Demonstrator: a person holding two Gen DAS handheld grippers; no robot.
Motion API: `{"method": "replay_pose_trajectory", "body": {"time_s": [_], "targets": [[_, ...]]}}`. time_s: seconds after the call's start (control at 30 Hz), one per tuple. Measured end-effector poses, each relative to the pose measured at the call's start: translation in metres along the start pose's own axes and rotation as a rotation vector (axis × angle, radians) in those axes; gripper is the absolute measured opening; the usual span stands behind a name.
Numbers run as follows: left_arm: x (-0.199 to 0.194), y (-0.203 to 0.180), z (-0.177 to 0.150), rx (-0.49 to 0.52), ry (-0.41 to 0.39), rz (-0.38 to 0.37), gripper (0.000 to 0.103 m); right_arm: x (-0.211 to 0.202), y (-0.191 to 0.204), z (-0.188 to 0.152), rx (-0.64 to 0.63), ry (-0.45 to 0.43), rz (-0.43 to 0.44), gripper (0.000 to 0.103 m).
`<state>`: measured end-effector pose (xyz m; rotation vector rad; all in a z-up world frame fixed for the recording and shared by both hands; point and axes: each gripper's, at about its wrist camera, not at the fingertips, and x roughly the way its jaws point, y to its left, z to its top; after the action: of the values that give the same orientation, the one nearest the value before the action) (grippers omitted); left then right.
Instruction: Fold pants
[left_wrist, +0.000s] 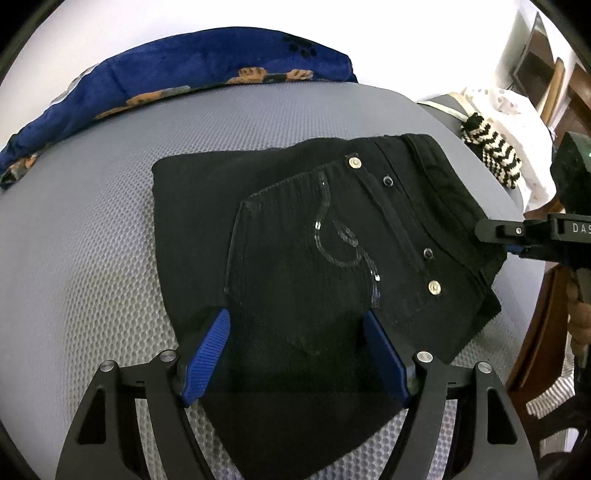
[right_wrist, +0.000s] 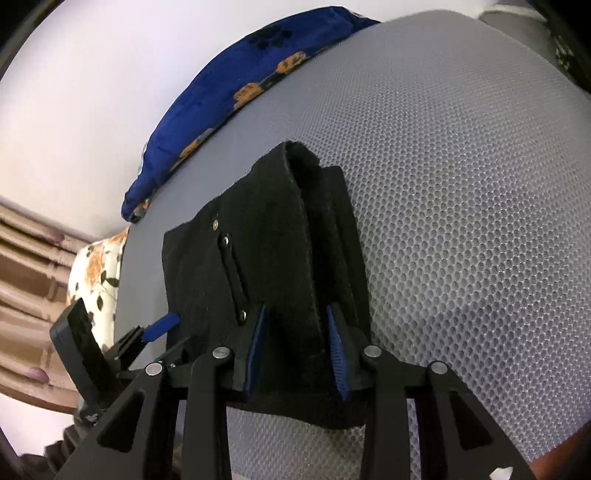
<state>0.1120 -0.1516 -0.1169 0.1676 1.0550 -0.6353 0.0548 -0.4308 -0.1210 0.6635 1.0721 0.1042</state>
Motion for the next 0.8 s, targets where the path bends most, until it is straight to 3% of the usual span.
{"method": "replay_pose_trajectory", "body": {"time_s": [0.3,0.4,0.43,0.47,0.5,0.8], "targets": [[-0.015,-0.002,-0.015,-0.014,-0.013,0.001,0.074,0.003,-0.001,-0.010,0.003,0.016,0.001,0.032],[-0.017,0.000,-0.019,-0.025,-0.012,-0.005,0.074,-0.003,0.000,-0.013,-0.013,0.007,-0.010,0.027],[-0.018,0.001,-0.020,-0.029,-0.013,-0.009,0.074,-0.006,0.002,-0.015,-0.024,-0.001,-0.022,0.023],[-0.019,0.002,-0.021,-0.032,-0.014,-0.013,0.074,-0.010,0.004,-0.016,-0.031,-0.011,-0.033,0.012],[-0.020,0.002,-0.022,-0.036,-0.014,-0.016,0.074,-0.014,0.007,-0.018,-0.039,-0.022,-0.056,0.010],[-0.024,0.005,-0.035,-0.014,0.008,-0.035,0.074,-0.037,0.016,-0.040,-0.050,-0.041,-0.099,0.009]]}}
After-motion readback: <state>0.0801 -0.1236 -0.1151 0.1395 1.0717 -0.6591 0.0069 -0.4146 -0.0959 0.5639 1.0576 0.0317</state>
